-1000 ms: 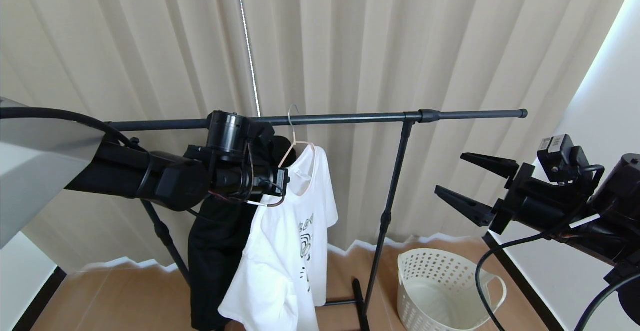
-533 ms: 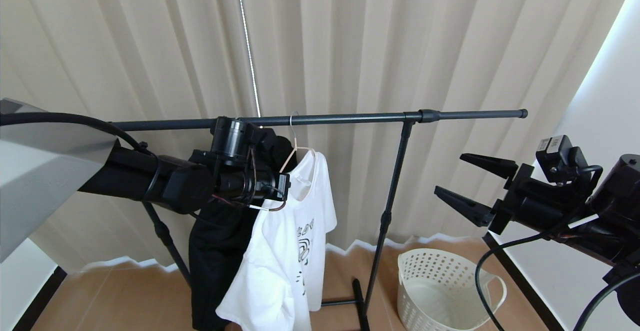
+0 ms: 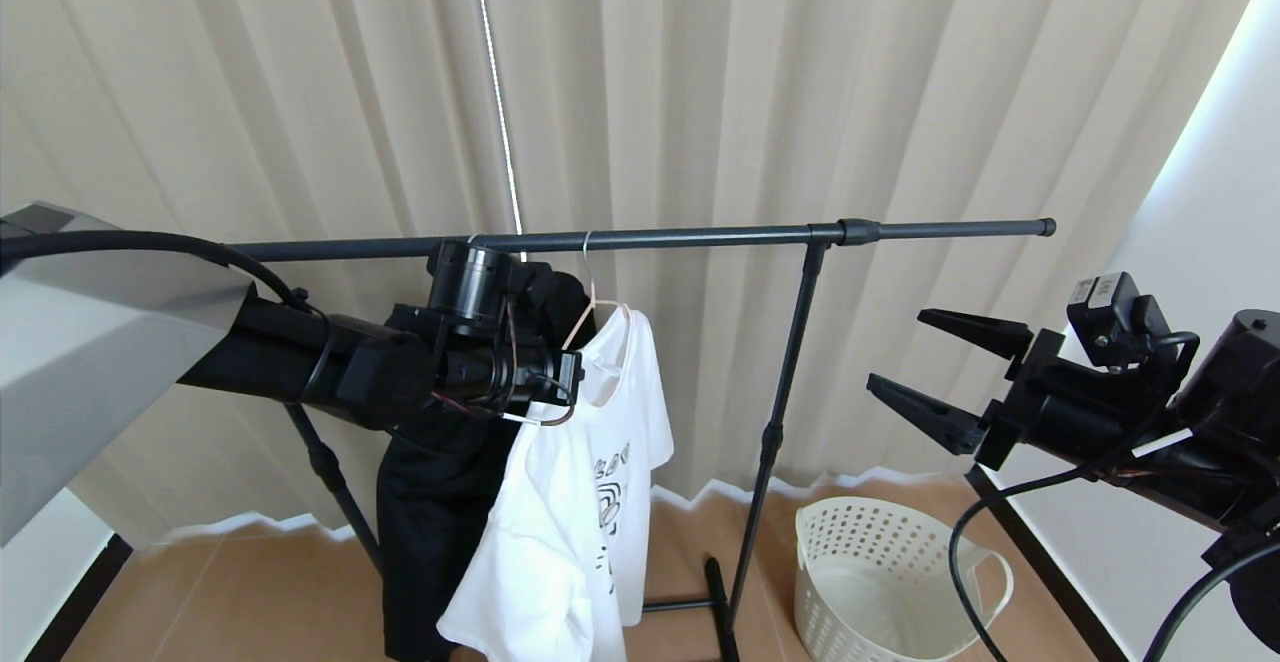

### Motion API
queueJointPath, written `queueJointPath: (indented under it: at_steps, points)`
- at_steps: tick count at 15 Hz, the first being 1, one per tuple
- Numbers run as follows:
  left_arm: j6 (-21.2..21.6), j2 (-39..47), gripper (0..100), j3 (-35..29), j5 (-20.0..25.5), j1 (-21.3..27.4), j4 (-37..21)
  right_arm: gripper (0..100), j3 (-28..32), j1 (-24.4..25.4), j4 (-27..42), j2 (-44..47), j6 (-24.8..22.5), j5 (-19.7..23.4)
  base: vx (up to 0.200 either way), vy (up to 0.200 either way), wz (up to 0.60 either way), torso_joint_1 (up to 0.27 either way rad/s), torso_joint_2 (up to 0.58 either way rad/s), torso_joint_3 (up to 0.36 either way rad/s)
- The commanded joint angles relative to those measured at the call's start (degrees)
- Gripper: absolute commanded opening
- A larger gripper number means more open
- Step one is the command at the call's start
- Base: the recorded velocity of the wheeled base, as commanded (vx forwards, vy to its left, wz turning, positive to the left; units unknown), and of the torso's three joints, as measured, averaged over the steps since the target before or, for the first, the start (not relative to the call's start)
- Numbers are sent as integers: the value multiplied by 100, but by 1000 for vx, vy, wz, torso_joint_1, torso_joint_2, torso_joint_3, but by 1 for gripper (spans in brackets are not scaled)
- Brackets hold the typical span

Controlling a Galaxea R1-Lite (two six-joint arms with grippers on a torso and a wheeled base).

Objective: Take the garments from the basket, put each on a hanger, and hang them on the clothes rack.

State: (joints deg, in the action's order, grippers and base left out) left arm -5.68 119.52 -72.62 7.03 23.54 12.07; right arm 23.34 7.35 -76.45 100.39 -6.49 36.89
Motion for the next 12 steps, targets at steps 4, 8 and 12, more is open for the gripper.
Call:
queueJointPath:
  at_steps: [4,8,12]
  points:
    - [14,-25,100,-7,0,-7,-12,100,-5,3,-2,16,-2,3,0,0,0,0,0,0]
    - [14,-60,100,11,-9,-25,-47,100,-5,3,-2,16,-2,3,0,0,0,0,0,0]
    - [23,-1414,100,371,-71,-104,-636,100,-260,21,60,-687,-11,-15,0,0,0,0,0,0]
